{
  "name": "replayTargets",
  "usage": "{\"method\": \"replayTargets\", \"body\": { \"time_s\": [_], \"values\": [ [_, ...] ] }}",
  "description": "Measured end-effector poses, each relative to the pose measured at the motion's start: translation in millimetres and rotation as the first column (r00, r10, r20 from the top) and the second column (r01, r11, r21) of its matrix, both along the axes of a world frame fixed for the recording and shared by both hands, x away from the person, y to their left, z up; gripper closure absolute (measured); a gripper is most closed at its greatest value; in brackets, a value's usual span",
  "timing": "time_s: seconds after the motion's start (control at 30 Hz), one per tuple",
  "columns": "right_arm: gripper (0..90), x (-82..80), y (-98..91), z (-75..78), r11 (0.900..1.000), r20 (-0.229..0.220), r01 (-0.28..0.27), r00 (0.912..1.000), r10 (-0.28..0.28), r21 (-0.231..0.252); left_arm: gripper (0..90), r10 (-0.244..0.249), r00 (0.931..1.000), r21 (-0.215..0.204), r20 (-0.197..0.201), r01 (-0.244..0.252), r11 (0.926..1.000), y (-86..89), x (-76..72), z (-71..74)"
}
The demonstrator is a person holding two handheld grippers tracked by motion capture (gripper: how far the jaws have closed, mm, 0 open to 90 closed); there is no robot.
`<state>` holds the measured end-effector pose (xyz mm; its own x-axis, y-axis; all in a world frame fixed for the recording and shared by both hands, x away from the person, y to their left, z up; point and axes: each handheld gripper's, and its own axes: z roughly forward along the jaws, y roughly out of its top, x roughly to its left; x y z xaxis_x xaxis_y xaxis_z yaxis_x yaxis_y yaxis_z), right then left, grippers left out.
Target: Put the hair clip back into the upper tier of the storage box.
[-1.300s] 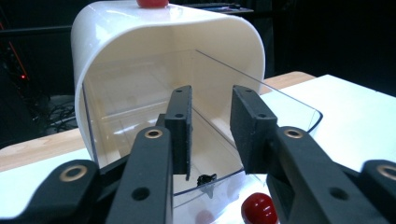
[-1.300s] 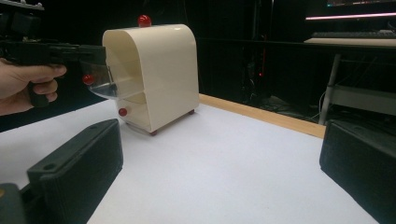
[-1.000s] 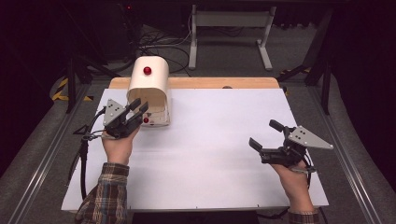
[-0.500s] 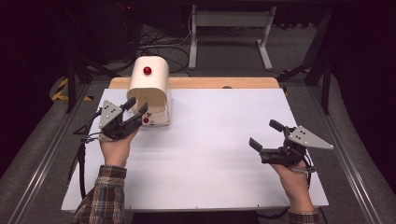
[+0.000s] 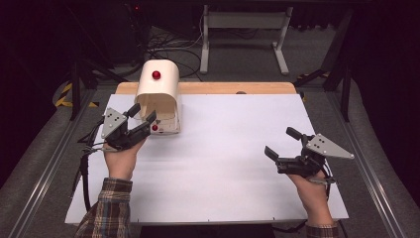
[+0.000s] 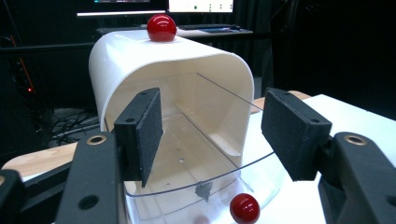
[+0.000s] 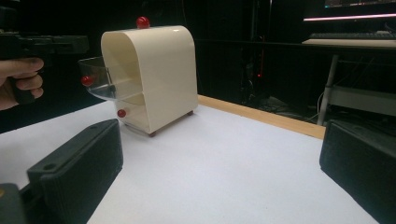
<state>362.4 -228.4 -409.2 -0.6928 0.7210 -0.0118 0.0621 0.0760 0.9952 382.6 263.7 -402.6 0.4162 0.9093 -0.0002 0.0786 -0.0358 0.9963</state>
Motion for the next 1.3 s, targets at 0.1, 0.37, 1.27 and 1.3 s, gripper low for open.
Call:
{"method": "replayTargets", "body": {
  "time_s": [0.1,0.37,1.27,1.3],
  "values": [
    [0.1,-0.3,-0.3,0.1,1.0,0.001,0.003,1.0,-0.003,0.002,37.1,0.001,1.0,0.005,0.003,-0.001,1.0,-0.2,-1.9,0.2],
    [0.1,-0.3,0.2,0.1,1.0,0.003,0.0,1.0,0.0,-0.003,31.0,0.01,0.9999,-0.009,0.006,-0.01,0.9999,3.0,-5.3,-0.8],
    [0.1,-0.6,0.8,-0.6,1.0,0.002,0.008,1.0,-0.008,-0.003,9.7,0.04,0.9991,-0.029,0.014,-0.04,0.9988,7.4,-22.5,-6.1],
    [0.1,-0.5,0.9,-0.6,1.0,0.002,0.008,1.0,-0.008,-0.003,9.6,0.039,0.9992,-0.025,0.013,-0.039,0.9989,7.4,-23.3,-6.4]
  ]
}}
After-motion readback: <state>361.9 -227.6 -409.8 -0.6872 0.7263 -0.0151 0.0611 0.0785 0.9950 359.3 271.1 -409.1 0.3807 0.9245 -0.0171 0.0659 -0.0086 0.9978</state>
